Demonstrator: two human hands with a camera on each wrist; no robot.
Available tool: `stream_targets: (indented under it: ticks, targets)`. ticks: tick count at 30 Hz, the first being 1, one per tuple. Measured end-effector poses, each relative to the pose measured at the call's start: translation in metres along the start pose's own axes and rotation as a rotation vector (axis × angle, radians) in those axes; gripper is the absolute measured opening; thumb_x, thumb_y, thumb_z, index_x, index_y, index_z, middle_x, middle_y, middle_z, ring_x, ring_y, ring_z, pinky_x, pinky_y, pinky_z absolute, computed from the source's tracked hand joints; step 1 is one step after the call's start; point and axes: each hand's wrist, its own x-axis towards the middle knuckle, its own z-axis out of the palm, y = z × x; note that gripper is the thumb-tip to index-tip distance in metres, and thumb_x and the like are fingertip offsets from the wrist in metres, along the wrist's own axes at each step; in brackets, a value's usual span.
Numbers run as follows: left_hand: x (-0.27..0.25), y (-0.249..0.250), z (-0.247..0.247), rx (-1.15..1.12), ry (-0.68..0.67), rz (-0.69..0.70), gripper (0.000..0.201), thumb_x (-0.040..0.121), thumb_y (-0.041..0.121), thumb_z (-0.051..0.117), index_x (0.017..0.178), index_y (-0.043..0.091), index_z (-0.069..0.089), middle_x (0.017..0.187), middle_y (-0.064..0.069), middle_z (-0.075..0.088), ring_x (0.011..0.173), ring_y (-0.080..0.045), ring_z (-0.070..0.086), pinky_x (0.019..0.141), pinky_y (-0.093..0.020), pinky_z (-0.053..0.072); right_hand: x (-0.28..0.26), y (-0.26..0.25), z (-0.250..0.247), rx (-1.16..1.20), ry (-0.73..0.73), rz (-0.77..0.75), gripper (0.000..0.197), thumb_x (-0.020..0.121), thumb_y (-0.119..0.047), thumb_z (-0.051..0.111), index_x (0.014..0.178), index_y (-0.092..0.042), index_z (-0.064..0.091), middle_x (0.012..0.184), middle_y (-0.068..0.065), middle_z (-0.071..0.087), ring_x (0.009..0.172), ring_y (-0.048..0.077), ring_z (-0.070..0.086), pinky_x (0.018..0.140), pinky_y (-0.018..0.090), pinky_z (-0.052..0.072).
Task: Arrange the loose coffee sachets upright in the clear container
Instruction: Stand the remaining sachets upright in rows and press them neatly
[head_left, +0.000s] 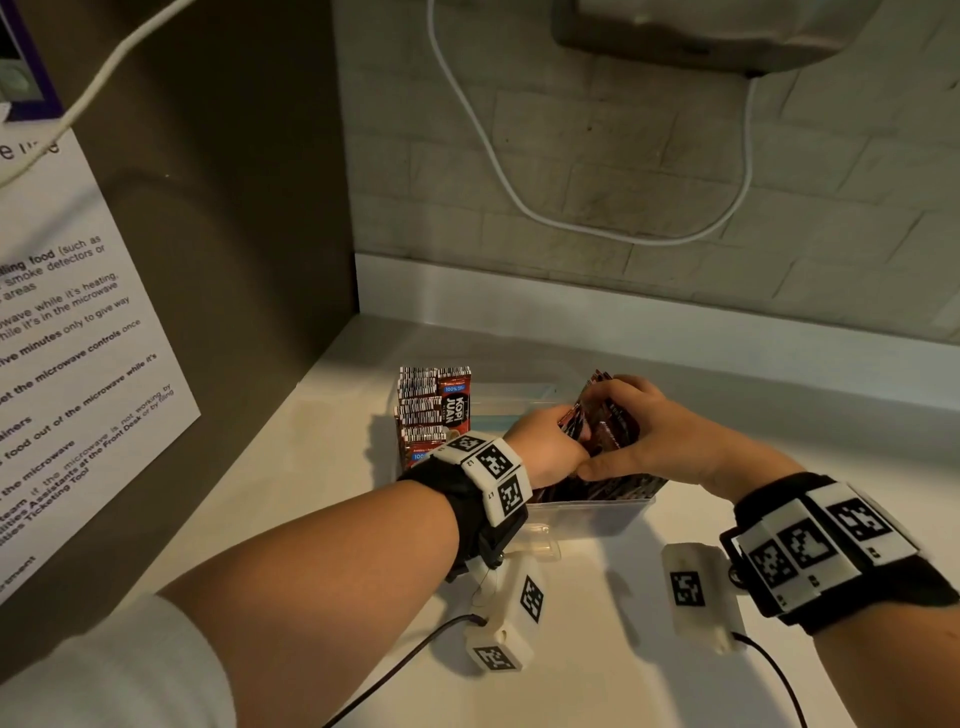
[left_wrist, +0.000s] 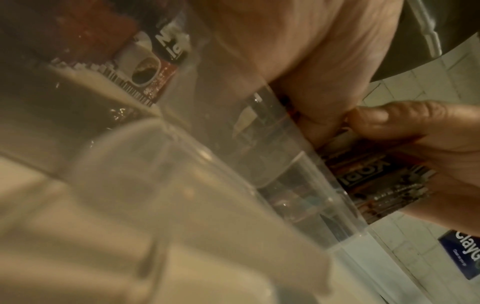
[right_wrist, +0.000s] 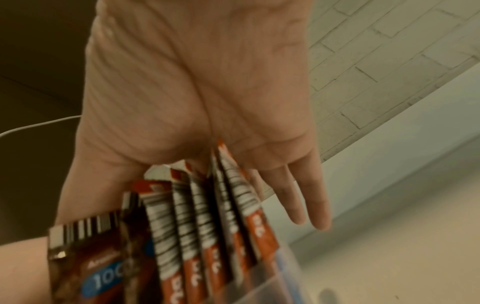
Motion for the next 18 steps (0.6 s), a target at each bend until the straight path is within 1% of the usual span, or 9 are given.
stream_targets:
  ticks: [2,4,5,7,9,11,15,18]
  targets:
    - [-0.0006,0.0,-0.0007,-0.007,-0.041,-0.002,0.037,0.076,-0.008,0.059,0.109,0.009,0.063,0.104,-0.013,0.068,0.1,-0.031,0.063,0.09,-0.045,0.054,-0.0003,0.0006,-0.0003,0.022,0.0,0.004,0.072,0.066,-0.025,0.085,0.127,-0.029,0.047,0.137,-0.007,0.026,0.116,0.02,0.042,0.091,0.03,0.045]
    - [-0.0015,0.0002,-0.0006,-0.007,-0.074,-0.008,0.038,0.076,-0.01,0.057,0.11,0.005,0.065,0.101,-0.015,0.067,0.095,-0.031,0.063,0.088,-0.044,0.053,-0.0006,0.0005,-0.0006,0.03,0.002,0.0,0.069,0.065,-0.025,0.085,0.123,-0.031,0.048,0.136,-0.007,0.027,0.116,0.019,0.043,0.091,0.03,0.045]
    - [-0.0018,0.0005,-0.0006,-0.004,-0.079,-0.011,0.037,0.076,-0.01,0.057,0.11,0.004,0.066,0.1,-0.015,0.067,0.096,-0.032,0.062,0.088,-0.044,0.053,-0.0006,0.0003,-0.0006,0.027,0.0,-0.002,0.07,0.065,-0.025,0.086,0.123,-0.031,0.048,0.135,-0.007,0.028,0.116,0.019,0.043,0.092,0.031,0.046]
    - [-0.0032,0.0017,-0.0005,0.008,-0.076,-0.02,0.035,0.077,-0.008,0.057,0.109,0.003,0.066,0.104,-0.017,0.068,0.101,-0.034,0.063,0.092,-0.045,0.053,-0.0008,-0.0005,-0.0004,0.017,-0.007,-0.003,0.072,0.064,-0.025,0.086,0.124,-0.032,0.047,0.135,-0.007,0.028,0.117,0.019,0.043,0.095,0.032,0.046]
    - [-0.0032,0.002,-0.0003,0.008,-0.053,-0.032,0.035,0.076,-0.006,0.058,0.108,0.005,0.066,0.106,-0.017,0.068,0.101,-0.033,0.063,0.091,-0.047,0.053,-0.0013,-0.0013,-0.0004,0.012,-0.015,-0.002,0.074,0.063,-0.023,0.087,0.125,-0.031,0.047,0.135,-0.008,0.027,0.117,0.019,0.043,0.092,0.03,0.046]
    - [-0.0035,0.002,-0.0015,-0.012,-0.007,-0.044,0.034,0.073,-0.005,0.056,0.104,0.007,0.066,0.104,-0.016,0.068,0.1,-0.033,0.063,0.091,-0.048,0.053,-0.0016,-0.0009,-0.0009,-0.002,-0.029,-0.001,0.075,0.064,-0.017,0.086,0.128,-0.029,0.047,0.137,-0.007,0.026,0.118,0.019,0.042,0.09,0.028,0.045]
    - [-0.0044,0.0017,-0.0055,-0.064,0.056,-0.056,0.03,0.077,-0.007,0.05,0.1,0.006,0.065,0.102,-0.018,0.066,0.101,-0.035,0.061,0.091,-0.044,0.052,-0.002,0.0,-0.0025,-0.036,-0.032,0.007,0.074,0.068,-0.011,0.082,0.13,-0.029,0.045,0.138,-0.008,0.025,0.119,0.022,0.042,0.089,0.031,0.049]
    - [-0.0051,0.0003,-0.0082,-0.119,0.082,-0.071,0.027,0.078,-0.008,0.047,0.092,0.009,0.063,0.093,-0.013,0.062,0.101,-0.034,0.06,0.087,-0.04,0.05,-0.0012,-0.0002,-0.0035,-0.028,-0.033,0.01,0.073,0.069,-0.01,0.081,0.13,-0.028,0.045,0.139,-0.008,0.024,0.119,0.022,0.041,0.089,0.033,0.05]
